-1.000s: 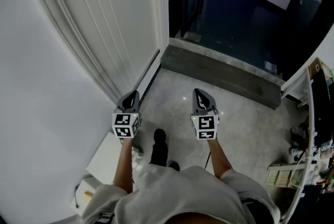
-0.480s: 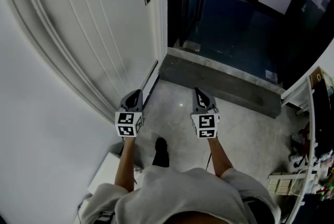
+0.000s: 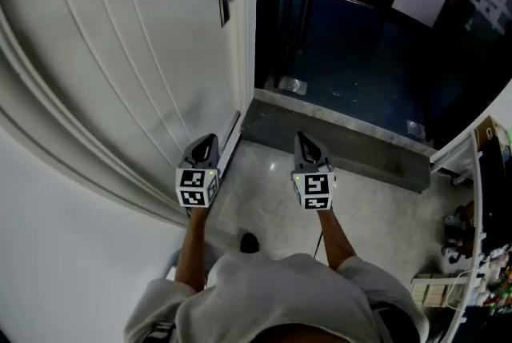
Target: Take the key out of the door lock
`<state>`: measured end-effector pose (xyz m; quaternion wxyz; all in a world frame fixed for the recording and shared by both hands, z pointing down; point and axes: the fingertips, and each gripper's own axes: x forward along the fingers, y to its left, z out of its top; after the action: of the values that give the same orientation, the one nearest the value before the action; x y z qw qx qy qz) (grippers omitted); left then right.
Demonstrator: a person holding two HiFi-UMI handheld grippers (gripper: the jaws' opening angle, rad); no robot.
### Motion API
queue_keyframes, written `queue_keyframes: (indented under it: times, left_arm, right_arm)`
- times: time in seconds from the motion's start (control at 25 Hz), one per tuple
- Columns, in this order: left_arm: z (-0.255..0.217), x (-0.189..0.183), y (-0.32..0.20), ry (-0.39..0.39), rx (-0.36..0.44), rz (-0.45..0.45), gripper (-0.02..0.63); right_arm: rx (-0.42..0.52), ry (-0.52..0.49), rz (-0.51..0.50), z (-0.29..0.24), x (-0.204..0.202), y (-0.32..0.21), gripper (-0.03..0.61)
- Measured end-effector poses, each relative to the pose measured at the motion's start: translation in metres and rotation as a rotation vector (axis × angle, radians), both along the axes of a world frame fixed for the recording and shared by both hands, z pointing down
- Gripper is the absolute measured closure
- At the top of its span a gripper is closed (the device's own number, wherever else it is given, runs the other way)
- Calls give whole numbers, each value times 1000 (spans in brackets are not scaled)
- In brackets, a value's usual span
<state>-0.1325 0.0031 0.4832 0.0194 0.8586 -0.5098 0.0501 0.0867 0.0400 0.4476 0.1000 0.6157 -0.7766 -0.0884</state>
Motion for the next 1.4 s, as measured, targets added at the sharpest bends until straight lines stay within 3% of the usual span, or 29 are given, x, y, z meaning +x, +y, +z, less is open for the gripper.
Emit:
queue_keyframes:
  times: [0.36, 0.88, 1.4]
  left_arm:
    - [-3, -10, -88, -3, 3, 35, 595]
    - [16, -7, -133, -22, -15, 42, 595]
    - [23, 10, -228, -29, -33, 12, 595]
  right_arm:
    - [6, 2, 27, -1, -16, -82, 555]
    - [-29, -3, 38, 22, -12, -123, 555]
    - [-35, -11, -25, 31, -8, -231, 555]
